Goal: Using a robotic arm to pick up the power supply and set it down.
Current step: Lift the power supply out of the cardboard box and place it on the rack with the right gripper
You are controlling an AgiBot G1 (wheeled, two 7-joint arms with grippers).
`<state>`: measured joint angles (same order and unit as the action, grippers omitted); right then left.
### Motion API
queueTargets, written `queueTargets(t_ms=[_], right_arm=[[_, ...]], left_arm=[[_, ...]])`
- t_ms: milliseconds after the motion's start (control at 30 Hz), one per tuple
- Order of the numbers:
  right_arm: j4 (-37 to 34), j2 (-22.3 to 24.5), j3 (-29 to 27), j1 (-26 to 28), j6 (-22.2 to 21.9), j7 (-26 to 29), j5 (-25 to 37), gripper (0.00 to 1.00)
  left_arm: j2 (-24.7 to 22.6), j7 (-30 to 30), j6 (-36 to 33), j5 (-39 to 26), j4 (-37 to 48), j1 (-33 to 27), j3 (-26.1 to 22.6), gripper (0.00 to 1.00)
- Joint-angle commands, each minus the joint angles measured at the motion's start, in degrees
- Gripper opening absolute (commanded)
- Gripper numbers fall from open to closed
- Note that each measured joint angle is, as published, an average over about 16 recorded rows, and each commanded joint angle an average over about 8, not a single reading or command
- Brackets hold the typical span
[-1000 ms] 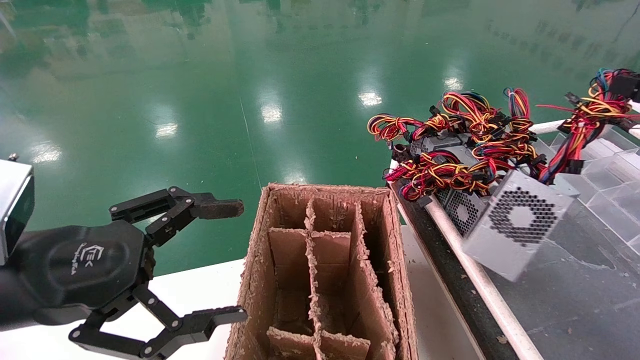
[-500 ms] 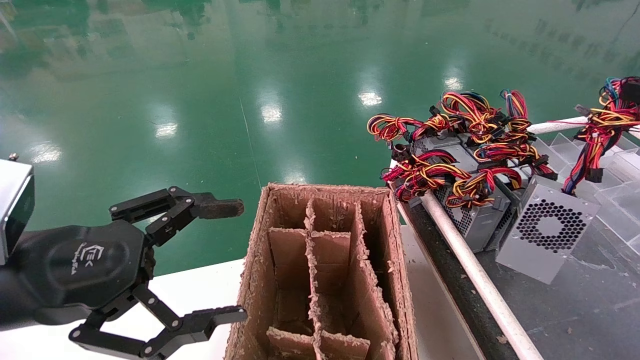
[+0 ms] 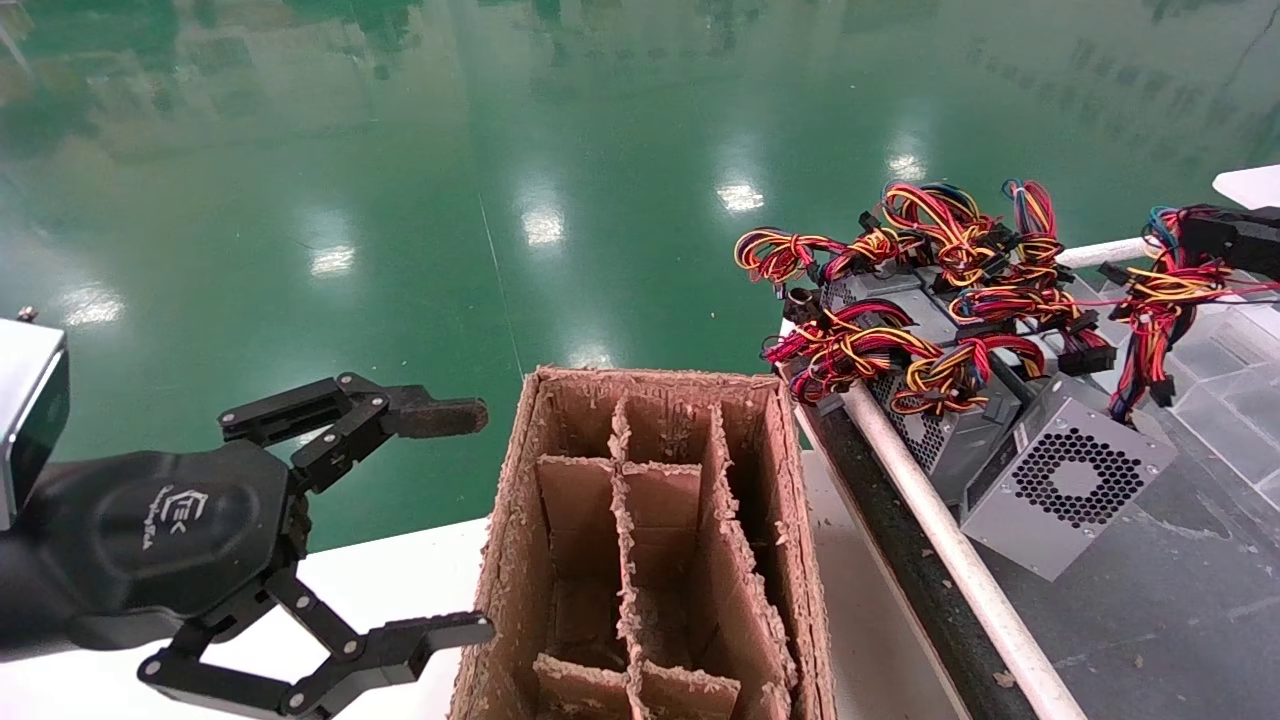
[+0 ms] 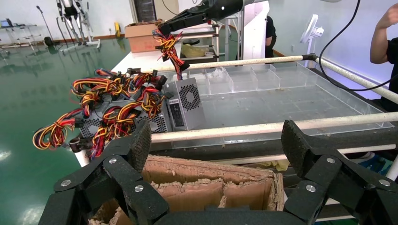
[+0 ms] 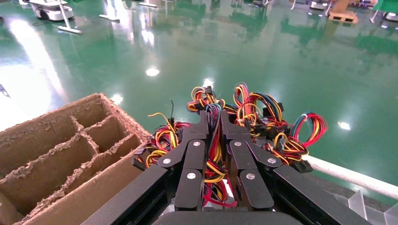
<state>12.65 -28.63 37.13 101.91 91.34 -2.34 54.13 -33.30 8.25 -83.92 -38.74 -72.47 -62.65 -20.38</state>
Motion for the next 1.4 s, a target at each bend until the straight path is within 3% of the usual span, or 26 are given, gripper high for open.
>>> queueTargets(t_ms=[33, 633, 1333, 1400], right_arm=[[0.5, 0.2, 0.3, -0.5, 0.0, -0.1, -0.8, 0.00], [2.1, 3.6, 3.3, -1.4, -0.2, -4.2, -4.9, 0.00], [4.4, 0.5, 8.2, -3.5, 0.0, -2.2, -9.7, 0.00], [4.6, 0.3, 8.7, -3.7, 0.0, -2.0, -10.1, 0.07]], left_arm=[[0.0, 0.0, 0.0, 0.0, 0.0, 0.0, 0.0, 1.00], [0.0, 0.0, 0.0, 0.0, 0.0, 0.0, 0.0, 1.00], [0.0, 0.0, 0.0, 0.0, 0.0, 0.0, 0.0, 1.00], [0.0, 0.0, 0.0, 0.0, 0.0, 0.0, 0.0, 1.00]])
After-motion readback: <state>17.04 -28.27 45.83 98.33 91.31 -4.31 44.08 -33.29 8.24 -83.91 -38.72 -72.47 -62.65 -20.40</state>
